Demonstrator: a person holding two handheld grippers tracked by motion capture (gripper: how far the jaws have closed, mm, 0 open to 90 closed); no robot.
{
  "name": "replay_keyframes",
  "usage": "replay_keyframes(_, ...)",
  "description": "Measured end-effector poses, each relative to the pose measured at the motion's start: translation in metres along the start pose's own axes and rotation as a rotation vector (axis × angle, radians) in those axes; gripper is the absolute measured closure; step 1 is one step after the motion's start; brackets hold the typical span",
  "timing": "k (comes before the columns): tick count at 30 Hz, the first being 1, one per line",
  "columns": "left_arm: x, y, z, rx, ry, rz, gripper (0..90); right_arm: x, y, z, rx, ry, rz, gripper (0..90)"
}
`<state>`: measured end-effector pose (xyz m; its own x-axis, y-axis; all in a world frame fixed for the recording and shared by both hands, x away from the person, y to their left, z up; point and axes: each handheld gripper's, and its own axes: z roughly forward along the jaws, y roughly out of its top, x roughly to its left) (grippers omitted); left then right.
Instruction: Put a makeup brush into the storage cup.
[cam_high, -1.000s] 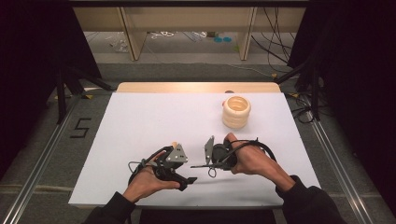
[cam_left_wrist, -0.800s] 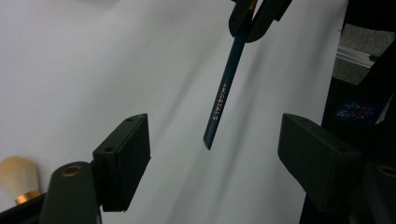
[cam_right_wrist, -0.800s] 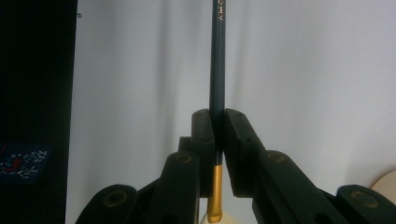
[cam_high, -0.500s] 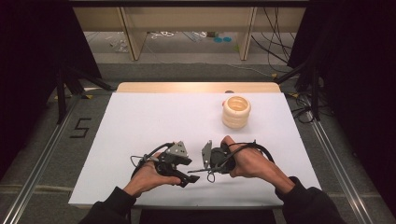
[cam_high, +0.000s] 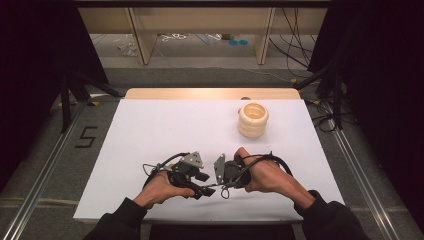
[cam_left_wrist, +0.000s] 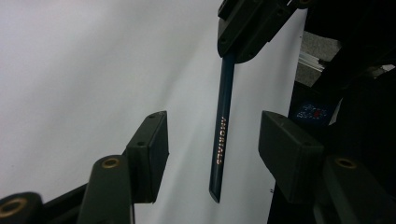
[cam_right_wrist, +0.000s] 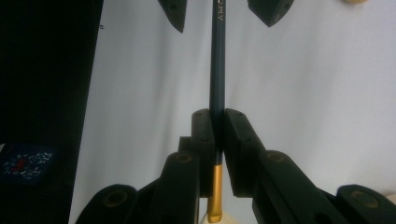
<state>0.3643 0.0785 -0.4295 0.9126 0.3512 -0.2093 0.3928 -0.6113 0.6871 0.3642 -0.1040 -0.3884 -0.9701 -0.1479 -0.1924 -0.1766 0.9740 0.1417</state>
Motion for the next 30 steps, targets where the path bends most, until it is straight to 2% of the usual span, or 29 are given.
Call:
replay_keyframes(2,0.000,0.001,0.001,0.000,-0.010,-0.002,44.4,0.001,0.001,0.000,0.001,-0.001,-0.008,82.9)
replay_keyframes(3,0.000,0.001,0.002,0.003,-0.013,-0.018,45.0,0.001,0.001,0.000,0.004,-0.008,-0.021,82.9)
replay_keyframes(5,0.001,0.001,0.003,0.008,-0.026,-0.003,48.1,0.001,0.002,0.000,0.002,-0.007,-0.037,82.9)
replay_keyframes(7,0.001,0.002,0.003,0.009,-0.036,-0.011,48.8,0.002,0.003,0.000,0.002,-0.009,-0.035,82.9)
replay_keyframes(10,0.003,0.003,0.004,0.025,-0.052,0.008,51.6,0.003,0.004,0.000,0.000,-0.001,-0.039,82.9)
replay_keyframes(11,0.002,0.003,0.005,0.026,-0.057,0.002,52.6,0.003,0.004,0.001,-0.001,0.003,-0.038,82.9)
replay_keyframes(12,0.005,0.004,0.004,0.061,-0.065,0.049,53.8,0.002,0.004,0.001,-0.012,0.004,-0.056,82.9)
replay_keyframes(13,0.005,0.004,0.004,0.059,-0.069,0.045,54.7,0.003,0.005,0.000,0.007,-0.013,-0.051,82.9)
replay_keyframes(15,0.005,0.005,0.005,0.055,-0.077,0.026,57.8,0.003,0.005,0.001,-0.004,-0.008,-0.065,82.9)
replay_keyframes(16,0.006,0.005,0.005,0.057,-0.083,0.034,57.8,0.003,0.005,0.001,-0.004,-0.011,-0.062,82.9)
replay_keyframes(19,0.003,0.005,0.009,0.009,-0.101,-0.031,60.1,0.004,0.006,0.001,-0.006,-0.004,-0.061,82.9)
replay_keyframes(20,0.002,0.005,0.009,0.015,-0.102,-0.040,60.6,0.003,0.006,0.001,-0.019,-0.018,-0.095,82.9)
replay_keyframes(21,0.002,0.006,0.010,0.010,-0.109,-0.038,61.3,0.000,0.006,0.002,-0.031,-0.020,-0.133,82.9)
replay_keyframes(22,0.003,0.006,0.010,0.015,-0.117,-0.043,62.0,0.000,0.006,0.002,-0.030,-0.019,-0.135,82.9)
replay_keyframes(23,0.002,0.006,0.011,0.016,-0.122,-0.047,62.8,0.001,0.007,0.002,-0.024,-0.019,-0.130,82.9)
replay_keyframes(24,0.003,0.006,0.011,0.026,-0.114,-0.047,63.4,0.004,0.007,0.001,0.000,-0.010,-0.095,82.9)
replay_keyframes(25,0.003,0.006,0.011,0.020,-0.132,-0.042,64.1,0.005,0.007,0.001,0.001,-0.010,-0.087,82.9)
replay_keyframes(30,0.003,0.007,0.012,0.026,-0.144,-0.048,65.9,0.004,0.007,0.002,-0.015,0.000,-0.102,82.9)
